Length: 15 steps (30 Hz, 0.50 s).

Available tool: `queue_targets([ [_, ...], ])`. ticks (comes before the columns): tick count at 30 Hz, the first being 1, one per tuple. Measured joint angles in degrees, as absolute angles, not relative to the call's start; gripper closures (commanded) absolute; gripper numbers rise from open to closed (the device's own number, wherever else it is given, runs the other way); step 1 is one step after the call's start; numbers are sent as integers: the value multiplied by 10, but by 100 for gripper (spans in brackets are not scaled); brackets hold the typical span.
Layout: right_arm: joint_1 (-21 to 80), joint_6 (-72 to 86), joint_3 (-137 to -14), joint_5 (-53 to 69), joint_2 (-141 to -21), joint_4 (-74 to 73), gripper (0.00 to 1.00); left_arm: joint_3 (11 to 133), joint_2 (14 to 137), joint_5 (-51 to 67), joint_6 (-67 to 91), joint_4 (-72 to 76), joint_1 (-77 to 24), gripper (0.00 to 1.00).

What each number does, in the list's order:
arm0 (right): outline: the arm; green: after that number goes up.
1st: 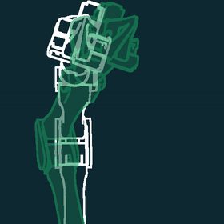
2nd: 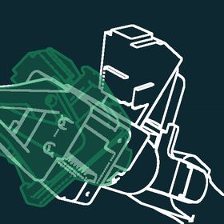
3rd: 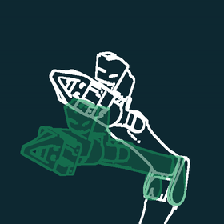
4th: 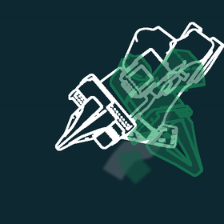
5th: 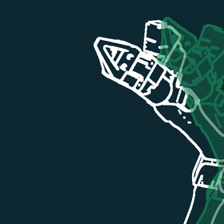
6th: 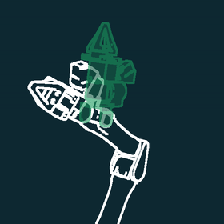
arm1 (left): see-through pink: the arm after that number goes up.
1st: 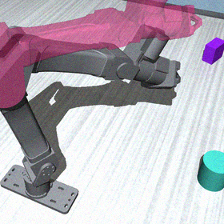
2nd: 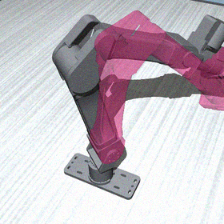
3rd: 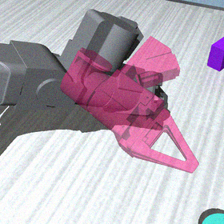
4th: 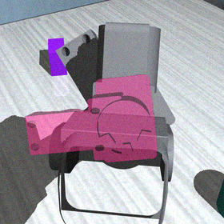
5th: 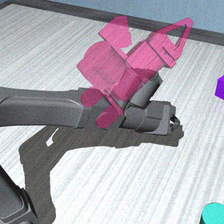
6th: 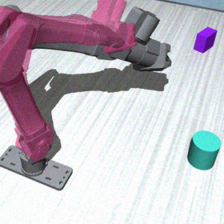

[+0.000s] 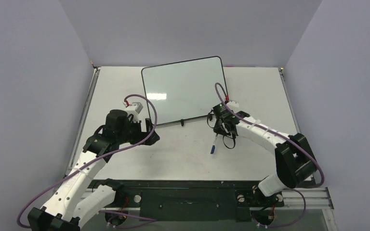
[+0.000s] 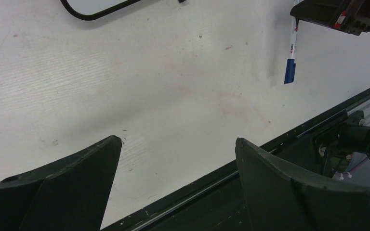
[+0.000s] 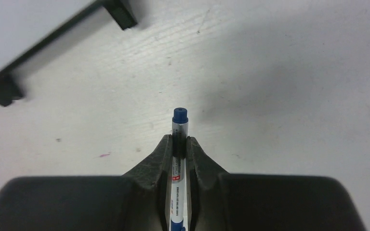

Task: Write a sentence on the whiteboard
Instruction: Pick up the whiteboard marker from the center of the board, then pass from the right arm to the left

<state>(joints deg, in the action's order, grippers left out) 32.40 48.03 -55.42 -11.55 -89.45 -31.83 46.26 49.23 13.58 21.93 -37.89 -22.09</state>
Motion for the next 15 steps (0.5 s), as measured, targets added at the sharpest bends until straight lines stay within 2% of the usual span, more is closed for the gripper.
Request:
queue_targets([
  [7, 324, 532, -543, -91, -759, -286, 100, 429, 500, 189, 289, -276, -235, 17],
  [15, 324, 588, -538, -86, -657, -235, 100, 395, 558, 192, 372, -102, -340, 19],
])
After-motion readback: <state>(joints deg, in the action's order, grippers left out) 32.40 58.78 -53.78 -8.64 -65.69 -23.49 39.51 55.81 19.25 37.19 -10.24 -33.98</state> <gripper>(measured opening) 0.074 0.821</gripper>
